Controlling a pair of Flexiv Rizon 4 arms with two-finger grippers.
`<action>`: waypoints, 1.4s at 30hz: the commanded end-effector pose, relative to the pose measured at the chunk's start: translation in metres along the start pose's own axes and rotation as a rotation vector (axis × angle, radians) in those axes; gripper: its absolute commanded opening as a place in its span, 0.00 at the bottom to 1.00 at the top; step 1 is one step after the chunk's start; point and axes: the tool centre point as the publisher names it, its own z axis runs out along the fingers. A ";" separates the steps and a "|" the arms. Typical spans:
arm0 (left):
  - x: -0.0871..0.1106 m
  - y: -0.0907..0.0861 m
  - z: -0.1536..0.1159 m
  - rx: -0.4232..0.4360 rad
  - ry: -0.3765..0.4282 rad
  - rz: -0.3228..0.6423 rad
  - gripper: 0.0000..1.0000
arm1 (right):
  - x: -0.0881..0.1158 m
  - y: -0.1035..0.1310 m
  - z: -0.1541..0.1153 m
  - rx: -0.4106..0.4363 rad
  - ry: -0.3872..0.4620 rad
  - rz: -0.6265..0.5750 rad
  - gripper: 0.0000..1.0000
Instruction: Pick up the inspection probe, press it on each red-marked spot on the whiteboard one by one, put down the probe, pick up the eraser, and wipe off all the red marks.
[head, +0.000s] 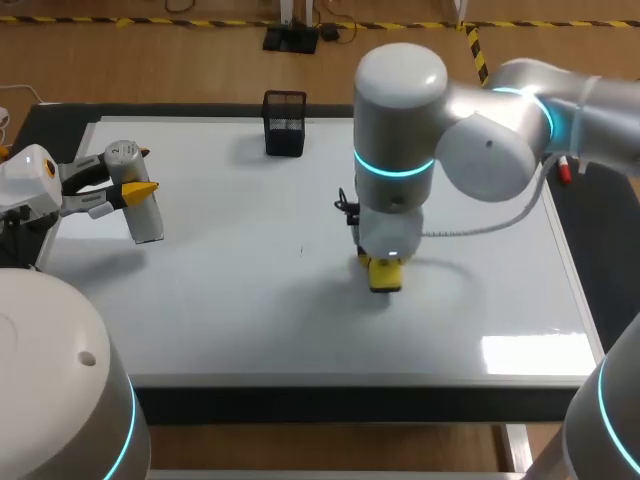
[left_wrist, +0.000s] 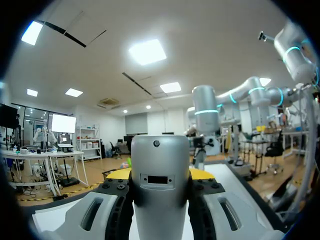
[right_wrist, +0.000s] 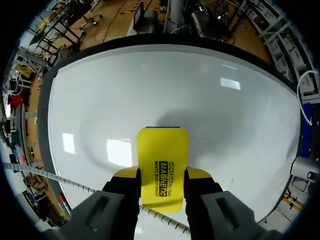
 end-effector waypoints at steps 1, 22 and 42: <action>0.000 -0.001 0.000 -0.001 -0.001 0.000 0.00 | 0.001 -0.003 -0.006 -0.004 0.009 0.000 0.00; 0.000 -0.001 0.000 -0.001 -0.001 0.000 0.00 | -0.002 -0.019 -0.002 0.001 0.019 -0.011 0.00; 0.000 -0.001 0.000 -0.001 -0.001 0.000 0.00 | -0.026 -0.167 -0.003 -0.018 -0.026 -0.070 0.00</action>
